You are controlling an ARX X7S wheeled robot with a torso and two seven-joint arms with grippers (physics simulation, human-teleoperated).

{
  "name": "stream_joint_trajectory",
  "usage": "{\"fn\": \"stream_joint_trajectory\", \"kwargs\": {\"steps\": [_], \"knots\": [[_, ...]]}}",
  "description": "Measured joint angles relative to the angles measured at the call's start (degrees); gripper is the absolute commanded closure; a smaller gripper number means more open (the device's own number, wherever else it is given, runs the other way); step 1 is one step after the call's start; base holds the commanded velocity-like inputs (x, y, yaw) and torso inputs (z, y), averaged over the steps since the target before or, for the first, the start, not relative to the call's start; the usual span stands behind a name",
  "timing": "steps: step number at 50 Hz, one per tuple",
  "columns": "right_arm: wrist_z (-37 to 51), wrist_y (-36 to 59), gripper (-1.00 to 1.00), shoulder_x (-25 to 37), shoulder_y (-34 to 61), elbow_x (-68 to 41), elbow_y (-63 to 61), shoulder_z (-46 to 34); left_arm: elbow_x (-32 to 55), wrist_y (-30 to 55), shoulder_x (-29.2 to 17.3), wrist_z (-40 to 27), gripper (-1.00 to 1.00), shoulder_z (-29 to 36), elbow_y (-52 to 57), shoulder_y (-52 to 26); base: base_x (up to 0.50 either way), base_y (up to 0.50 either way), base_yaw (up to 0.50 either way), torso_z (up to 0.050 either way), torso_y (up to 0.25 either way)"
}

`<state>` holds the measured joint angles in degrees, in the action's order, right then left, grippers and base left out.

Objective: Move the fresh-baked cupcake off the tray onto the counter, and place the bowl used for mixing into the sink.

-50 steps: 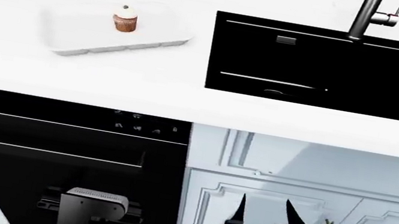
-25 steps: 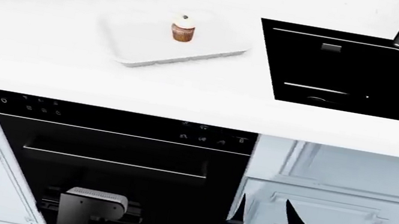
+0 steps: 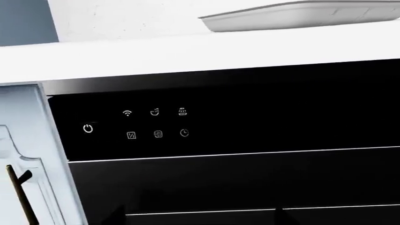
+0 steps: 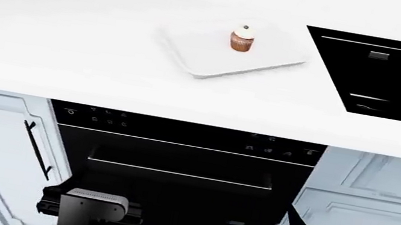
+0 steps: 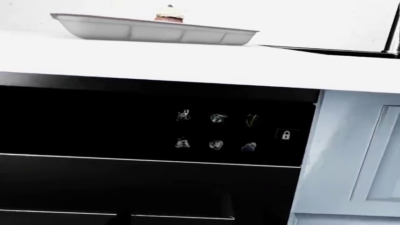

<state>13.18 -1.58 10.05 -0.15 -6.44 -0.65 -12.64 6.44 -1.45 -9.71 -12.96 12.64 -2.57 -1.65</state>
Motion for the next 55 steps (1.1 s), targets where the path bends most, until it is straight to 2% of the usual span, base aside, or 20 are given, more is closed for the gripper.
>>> {"fn": "stream_joint_trajectory", "kwargs": {"steps": [19,55], "knots": [[0.5,-0.1,-1.00,0.3,0.0,-0.9,0.0,-0.5,1.4,0.7,-0.6,-0.3,-1.00,0.2,0.5,0.0,0.00,0.06,0.00,0.003,0.000],[1.0,-0.2,-1.00,1.3,0.2,-2.2,0.2,-1.5,2.4,0.9,-1.3,-1.3,-1.00,1.2,0.8,-0.2,0.00,0.00,0.00,0.050,0.000]]}}
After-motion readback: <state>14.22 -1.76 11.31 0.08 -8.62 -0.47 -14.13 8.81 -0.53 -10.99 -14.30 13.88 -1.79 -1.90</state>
